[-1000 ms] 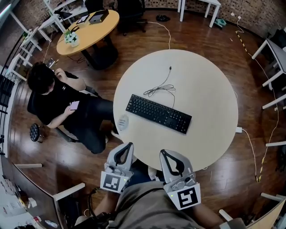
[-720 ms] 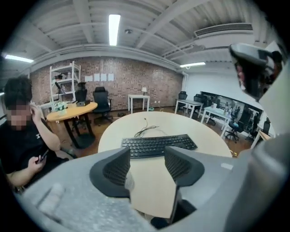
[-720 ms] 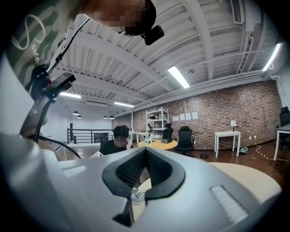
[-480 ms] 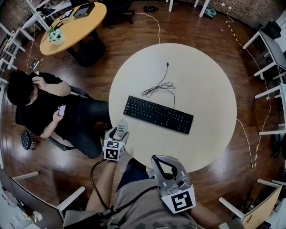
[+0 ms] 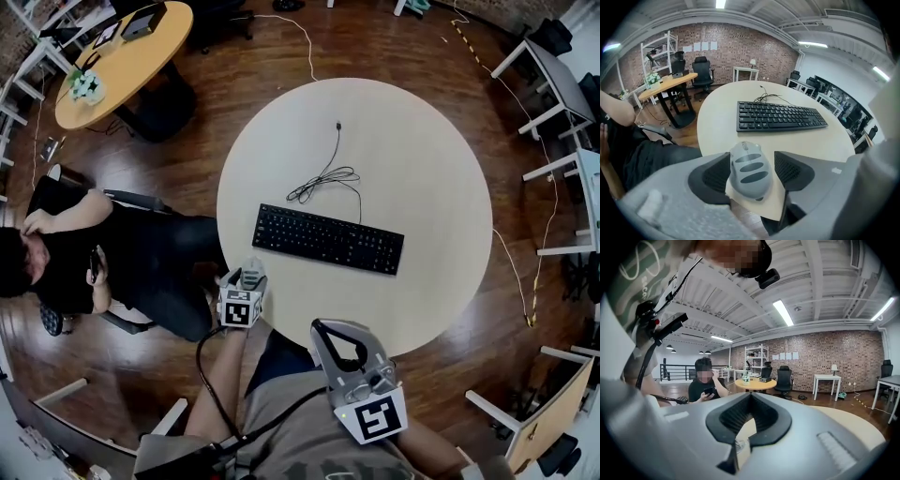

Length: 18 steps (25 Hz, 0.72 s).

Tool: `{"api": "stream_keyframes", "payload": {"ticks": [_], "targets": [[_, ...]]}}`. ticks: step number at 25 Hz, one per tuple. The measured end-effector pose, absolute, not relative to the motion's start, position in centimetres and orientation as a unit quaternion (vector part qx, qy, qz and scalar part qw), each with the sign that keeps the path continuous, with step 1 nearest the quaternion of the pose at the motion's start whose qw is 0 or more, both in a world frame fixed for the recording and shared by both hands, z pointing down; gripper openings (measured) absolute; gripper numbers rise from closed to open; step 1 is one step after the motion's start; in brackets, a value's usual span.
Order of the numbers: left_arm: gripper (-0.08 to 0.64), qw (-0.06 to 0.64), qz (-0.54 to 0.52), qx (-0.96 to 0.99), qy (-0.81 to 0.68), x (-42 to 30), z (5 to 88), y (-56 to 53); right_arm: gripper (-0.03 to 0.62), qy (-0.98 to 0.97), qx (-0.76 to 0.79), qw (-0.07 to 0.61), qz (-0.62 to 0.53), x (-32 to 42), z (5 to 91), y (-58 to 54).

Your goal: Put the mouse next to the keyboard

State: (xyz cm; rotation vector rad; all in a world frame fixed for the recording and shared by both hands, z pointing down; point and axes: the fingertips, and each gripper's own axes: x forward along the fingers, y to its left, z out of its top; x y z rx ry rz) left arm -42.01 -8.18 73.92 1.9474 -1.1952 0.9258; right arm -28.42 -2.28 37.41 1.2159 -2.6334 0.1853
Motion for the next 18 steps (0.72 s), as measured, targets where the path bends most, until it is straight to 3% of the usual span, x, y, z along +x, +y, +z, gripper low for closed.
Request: {"api": "stream_keyframes", "payload": {"ticks": [18], "targets": [[0.321, 0.357, 0.407, 0.728, -0.42, -41.8, 75.9, -9.9, 0.006, -0.882, 0.449, 0.129, 0.07, -28.3, 38.3, -3.9]]}}
